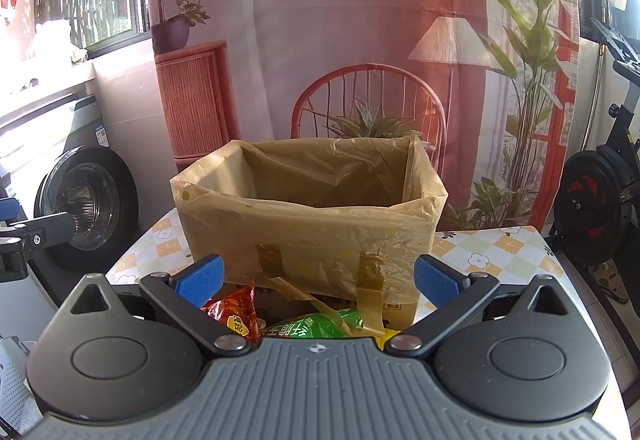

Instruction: Organize snacks

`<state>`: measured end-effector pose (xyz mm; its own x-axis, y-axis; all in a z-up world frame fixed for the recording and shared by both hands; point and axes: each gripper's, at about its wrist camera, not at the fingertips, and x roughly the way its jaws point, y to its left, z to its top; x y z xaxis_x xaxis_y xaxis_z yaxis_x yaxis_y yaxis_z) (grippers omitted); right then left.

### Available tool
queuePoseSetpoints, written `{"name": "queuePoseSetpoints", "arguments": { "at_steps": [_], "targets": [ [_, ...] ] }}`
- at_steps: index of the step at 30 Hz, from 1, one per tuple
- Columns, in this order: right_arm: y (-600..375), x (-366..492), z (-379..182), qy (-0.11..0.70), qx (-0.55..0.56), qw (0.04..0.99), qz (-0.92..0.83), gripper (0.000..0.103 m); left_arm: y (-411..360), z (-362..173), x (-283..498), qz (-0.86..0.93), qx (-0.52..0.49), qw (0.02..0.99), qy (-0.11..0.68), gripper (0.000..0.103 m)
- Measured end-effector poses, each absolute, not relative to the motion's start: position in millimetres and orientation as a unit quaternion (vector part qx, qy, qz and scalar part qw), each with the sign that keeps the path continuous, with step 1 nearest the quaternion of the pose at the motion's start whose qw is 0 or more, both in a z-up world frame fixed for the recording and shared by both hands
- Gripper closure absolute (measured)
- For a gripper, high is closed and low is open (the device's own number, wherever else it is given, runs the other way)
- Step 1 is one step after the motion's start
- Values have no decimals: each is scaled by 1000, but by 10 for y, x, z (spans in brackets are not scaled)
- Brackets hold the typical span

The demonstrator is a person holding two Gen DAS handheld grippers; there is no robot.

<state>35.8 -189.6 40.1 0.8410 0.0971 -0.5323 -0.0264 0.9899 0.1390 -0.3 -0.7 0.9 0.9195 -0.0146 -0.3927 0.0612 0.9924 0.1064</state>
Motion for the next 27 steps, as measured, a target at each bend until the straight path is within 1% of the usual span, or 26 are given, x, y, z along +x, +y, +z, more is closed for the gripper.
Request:
{"name": "queuePoseSetpoints", "arguments": {
  "at_steps": [27],
  "targets": [
    [-1872,382,395,283,59,957,35,0,16,-5,-3,-21,55,977,204,1]
  ]
}}
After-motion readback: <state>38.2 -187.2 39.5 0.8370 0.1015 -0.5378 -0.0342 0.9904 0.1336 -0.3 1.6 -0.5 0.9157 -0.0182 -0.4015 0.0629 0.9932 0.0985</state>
